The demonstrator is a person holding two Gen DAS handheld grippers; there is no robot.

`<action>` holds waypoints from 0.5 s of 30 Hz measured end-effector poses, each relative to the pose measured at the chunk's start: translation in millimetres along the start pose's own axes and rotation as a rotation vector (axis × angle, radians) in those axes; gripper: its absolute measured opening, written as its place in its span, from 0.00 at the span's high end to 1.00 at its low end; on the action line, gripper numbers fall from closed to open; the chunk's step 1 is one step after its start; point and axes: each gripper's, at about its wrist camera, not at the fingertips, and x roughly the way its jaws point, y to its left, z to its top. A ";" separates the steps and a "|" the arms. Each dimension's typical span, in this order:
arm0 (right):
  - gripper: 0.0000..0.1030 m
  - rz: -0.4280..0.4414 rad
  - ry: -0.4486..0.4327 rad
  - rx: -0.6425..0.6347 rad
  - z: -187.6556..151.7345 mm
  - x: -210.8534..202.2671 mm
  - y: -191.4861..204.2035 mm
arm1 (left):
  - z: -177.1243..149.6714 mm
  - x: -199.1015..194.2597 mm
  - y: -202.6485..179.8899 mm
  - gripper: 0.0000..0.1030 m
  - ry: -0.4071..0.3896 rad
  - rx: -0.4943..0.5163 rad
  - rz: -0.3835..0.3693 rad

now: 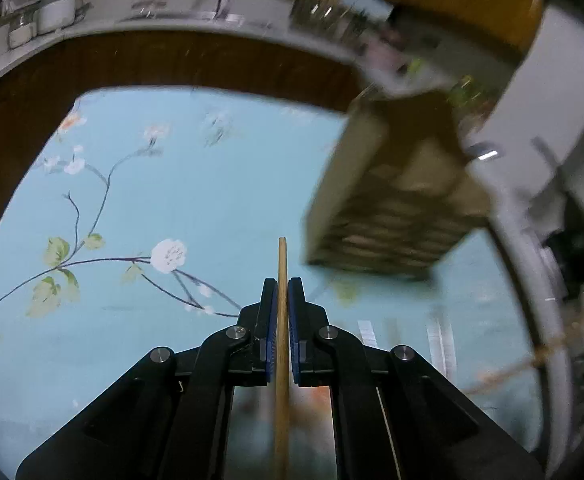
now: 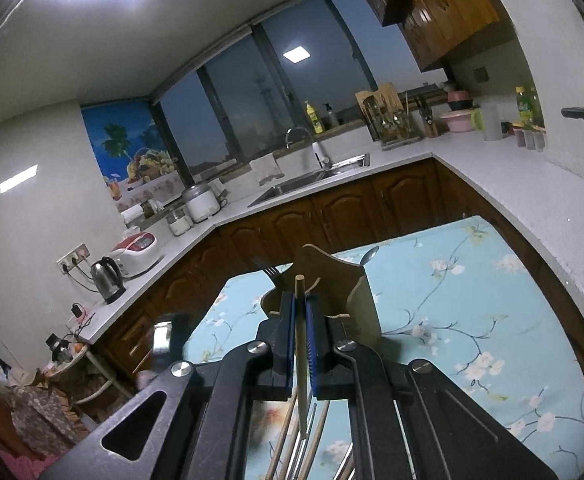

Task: Organize utensils
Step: 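Lift the held chopsticks and carry them toward the wooden holder, then lower the chopsticks into the holder and open both tools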

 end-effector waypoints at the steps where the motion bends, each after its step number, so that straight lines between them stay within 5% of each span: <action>1: 0.95 0.001 -0.003 -0.003 0.4 -0.8 1.9 | -2.0 -16.2 -3.5 0.96 -0.022 0.002 -0.019; 15: 0.95 0.000 -0.048 -0.048 14.6 -15.4 18.8 | 10.6 -120.6 -34.3 0.96 -0.208 0.075 -0.127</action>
